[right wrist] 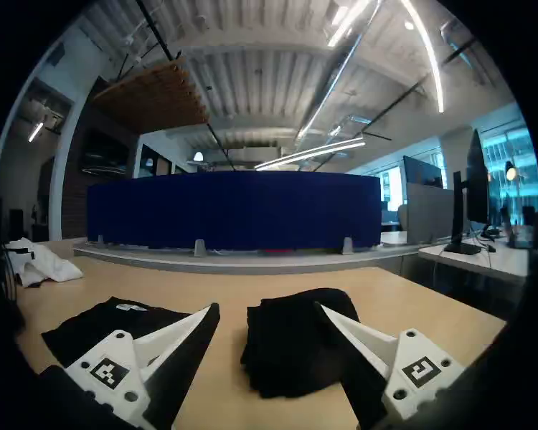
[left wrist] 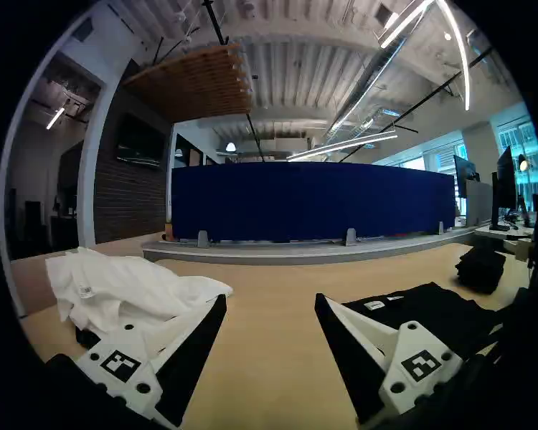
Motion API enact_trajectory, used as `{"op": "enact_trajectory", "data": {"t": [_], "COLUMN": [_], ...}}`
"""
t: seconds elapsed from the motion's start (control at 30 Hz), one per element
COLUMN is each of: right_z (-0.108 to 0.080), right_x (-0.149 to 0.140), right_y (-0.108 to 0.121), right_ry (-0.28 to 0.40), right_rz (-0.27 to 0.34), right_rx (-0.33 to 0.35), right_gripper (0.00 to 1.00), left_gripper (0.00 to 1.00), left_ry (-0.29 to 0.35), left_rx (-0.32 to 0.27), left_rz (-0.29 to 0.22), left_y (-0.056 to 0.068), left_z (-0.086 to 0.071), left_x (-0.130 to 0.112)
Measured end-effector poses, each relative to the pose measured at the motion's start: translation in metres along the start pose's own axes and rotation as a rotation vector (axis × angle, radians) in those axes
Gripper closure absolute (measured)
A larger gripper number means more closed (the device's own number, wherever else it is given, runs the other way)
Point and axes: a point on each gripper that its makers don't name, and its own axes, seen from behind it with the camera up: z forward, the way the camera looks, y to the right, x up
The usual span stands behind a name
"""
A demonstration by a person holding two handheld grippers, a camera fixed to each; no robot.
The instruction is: Fold towel
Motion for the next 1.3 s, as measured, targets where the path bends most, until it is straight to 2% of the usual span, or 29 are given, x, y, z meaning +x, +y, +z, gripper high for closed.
{"op": "enact_trajectory", "data": {"t": [1.3], "right_z": [0.0001], "right_x": [0.0023], "right_y": [-0.0054], "right_ry": [-0.003], "right_rz": [-0.002], "right_rx": [0.011], "right_gripper": [0.00], "left_gripper": [0.09], "left_ry": [-0.001], "left_rx": [0.001], "left_rz": [-0.001], "left_y": [-0.0002], "left_z": [-0.0017], "left_x": [0.0017]}}
